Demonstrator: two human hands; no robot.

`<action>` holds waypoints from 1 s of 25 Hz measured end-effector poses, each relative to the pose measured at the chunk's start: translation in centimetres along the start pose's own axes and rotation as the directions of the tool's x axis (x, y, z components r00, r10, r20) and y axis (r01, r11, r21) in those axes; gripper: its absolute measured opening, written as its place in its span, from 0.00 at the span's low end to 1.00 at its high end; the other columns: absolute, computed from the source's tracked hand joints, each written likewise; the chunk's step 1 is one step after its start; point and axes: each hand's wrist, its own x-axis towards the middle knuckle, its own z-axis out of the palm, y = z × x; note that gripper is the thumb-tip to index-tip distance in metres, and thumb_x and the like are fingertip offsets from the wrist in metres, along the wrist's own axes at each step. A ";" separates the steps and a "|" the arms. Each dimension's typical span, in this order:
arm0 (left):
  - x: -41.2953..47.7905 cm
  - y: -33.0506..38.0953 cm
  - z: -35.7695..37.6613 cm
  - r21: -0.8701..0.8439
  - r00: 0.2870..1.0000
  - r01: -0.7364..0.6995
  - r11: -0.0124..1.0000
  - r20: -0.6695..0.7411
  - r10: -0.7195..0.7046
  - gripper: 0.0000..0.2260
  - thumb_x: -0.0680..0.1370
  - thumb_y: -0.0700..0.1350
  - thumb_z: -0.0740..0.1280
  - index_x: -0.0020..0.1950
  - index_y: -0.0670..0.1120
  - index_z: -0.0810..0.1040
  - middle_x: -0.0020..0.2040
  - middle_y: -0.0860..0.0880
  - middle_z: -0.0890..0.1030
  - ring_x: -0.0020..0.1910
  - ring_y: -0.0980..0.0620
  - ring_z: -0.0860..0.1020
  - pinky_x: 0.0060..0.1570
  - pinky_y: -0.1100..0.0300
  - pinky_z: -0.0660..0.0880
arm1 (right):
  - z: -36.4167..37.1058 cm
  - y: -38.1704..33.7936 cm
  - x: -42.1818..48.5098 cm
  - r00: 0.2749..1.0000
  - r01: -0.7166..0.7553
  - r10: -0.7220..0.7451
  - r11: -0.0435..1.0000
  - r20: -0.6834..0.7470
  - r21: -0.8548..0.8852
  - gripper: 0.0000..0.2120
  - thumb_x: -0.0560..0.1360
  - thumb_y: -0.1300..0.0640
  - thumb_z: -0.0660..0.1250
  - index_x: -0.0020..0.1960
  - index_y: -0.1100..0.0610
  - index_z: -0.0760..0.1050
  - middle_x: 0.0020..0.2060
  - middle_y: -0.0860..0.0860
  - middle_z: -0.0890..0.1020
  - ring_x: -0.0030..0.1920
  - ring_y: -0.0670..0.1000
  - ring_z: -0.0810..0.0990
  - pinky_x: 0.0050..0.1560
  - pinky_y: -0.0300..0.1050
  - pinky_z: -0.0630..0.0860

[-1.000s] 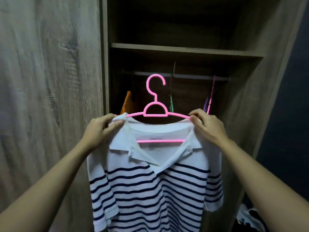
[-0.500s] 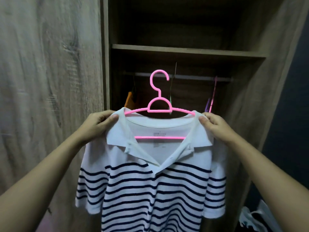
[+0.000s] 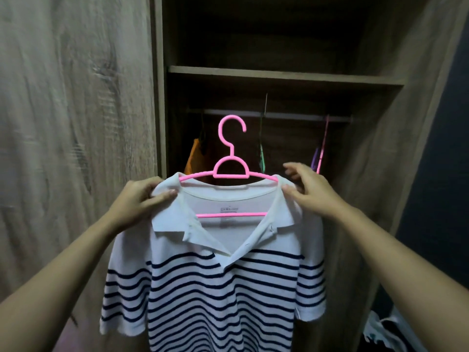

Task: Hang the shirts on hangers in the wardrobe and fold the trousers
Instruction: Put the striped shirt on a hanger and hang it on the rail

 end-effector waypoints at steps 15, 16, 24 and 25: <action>1.0 8.6 5.2 0.568 0.937 0.334 0.752 -0.115 -0.329 0.18 0.79 0.57 0.56 0.57 0.44 0.71 0.53 0.40 0.78 0.53 0.37 0.77 0.44 0.51 0.71 | 10.6 -11.7 7.8 0.840 -0.533 0.373 0.424 0.395 0.732 0.17 0.75 0.47 0.63 0.52 0.61 0.76 0.37 0.54 0.79 0.42 0.53 0.79 0.52 0.49 0.76; 1.6 8.9 5.6 0.555 0.931 0.347 0.756 -0.108 -0.348 0.17 0.80 0.56 0.56 0.57 0.44 0.71 0.53 0.41 0.78 0.53 0.37 0.76 0.45 0.51 0.70 | 10.7 -11.2 8.5 0.841 -0.528 0.389 0.434 0.377 0.730 0.20 0.72 0.46 0.66 0.55 0.60 0.75 0.41 0.56 0.80 0.45 0.54 0.80 0.53 0.51 0.78; 7.2 8.9 9.0 0.021 0.964 0.262 0.965 0.049 -0.263 0.14 0.78 0.44 0.61 0.64 0.48 0.73 0.48 0.49 0.81 0.40 0.58 0.78 0.31 0.74 0.70 | 10.3 -5.3 15.7 0.890 -0.450 0.282 0.418 0.358 0.789 0.16 0.71 0.52 0.70 0.54 0.60 0.74 0.39 0.54 0.79 0.39 0.50 0.79 0.38 0.43 0.75; 8.4 8.4 9.6 0.005 0.966 0.256 0.967 0.043 -0.256 0.15 0.78 0.43 0.61 0.64 0.47 0.73 0.46 0.49 0.81 0.37 0.58 0.77 0.29 0.74 0.69 | 10.4 -4.9 16.8 0.896 -0.440 0.271 0.428 0.352 0.790 0.12 0.72 0.54 0.69 0.51 0.59 0.74 0.38 0.54 0.78 0.38 0.50 0.78 0.36 0.42 0.74</action>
